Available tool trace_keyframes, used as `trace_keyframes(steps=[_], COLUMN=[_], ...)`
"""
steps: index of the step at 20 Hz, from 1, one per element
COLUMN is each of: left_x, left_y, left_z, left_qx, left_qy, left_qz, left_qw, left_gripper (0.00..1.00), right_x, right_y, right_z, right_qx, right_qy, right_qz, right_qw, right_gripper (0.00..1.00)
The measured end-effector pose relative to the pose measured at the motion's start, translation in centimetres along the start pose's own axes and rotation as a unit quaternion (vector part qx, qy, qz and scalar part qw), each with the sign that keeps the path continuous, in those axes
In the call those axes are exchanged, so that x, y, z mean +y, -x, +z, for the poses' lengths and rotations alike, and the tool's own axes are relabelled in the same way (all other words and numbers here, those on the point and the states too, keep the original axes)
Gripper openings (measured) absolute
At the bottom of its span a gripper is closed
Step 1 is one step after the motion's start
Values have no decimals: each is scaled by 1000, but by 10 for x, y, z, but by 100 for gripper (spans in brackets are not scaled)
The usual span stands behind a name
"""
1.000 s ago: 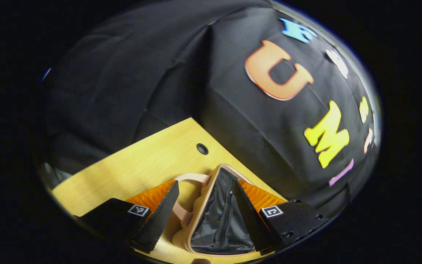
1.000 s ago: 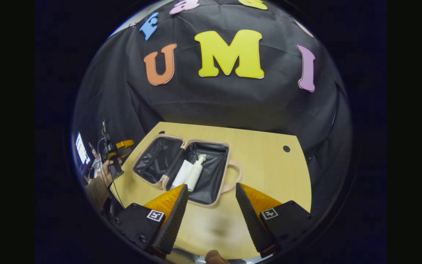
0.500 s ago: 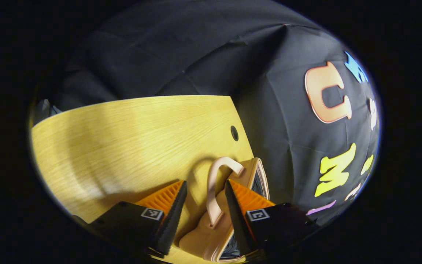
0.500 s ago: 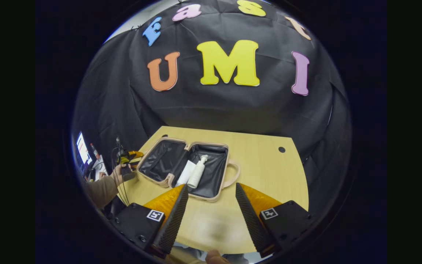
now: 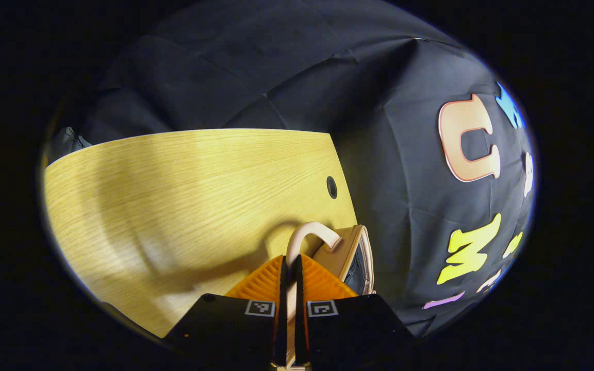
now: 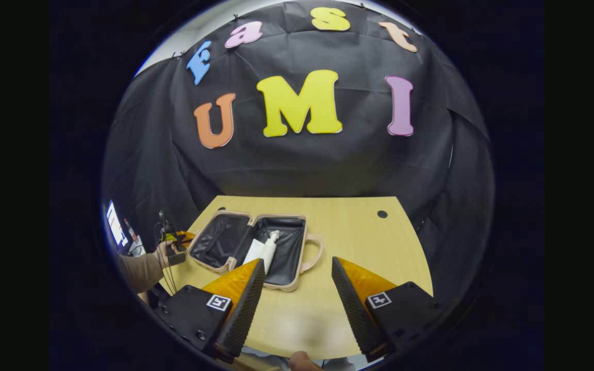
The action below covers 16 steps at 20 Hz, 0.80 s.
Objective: First open the suitcase, pack the skin care products into it, and then close the suitcase.
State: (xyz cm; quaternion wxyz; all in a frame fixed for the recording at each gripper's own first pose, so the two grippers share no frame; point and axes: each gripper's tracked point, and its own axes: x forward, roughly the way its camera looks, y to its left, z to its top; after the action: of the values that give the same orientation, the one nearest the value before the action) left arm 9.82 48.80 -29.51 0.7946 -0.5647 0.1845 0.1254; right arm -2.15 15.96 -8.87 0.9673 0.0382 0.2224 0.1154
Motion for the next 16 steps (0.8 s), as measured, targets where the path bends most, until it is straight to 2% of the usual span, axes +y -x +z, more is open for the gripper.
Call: trace_keyframes(steps=[4,8,10,13,16], left_x=[-23,-78,-107,-152,-200], left_y=[16,44,57,79,97], left_z=[3,10,11,2,-22], left_qx=[-20,-50,-70,-103,-127], left_qy=[-84,-151,-188,-232,-294], left_qz=[30,29,24,21,7], left_qw=[996,987,979,967,947], left_gripper=[5,4,4,4,3], right_x=[-33,-64,-77,-97,-119], right_y=[8,18,21,30,36], right_z=[11,19,21,23,26], right_qx=[-23,-41,-46,-53,-59], right_qy=[1,-1,-1,-5,0], right_qz=[-12,-17,-15,-5,1], right_qw=[1000,999,999,999,998], right_gripper=[77,77,75,77,77])
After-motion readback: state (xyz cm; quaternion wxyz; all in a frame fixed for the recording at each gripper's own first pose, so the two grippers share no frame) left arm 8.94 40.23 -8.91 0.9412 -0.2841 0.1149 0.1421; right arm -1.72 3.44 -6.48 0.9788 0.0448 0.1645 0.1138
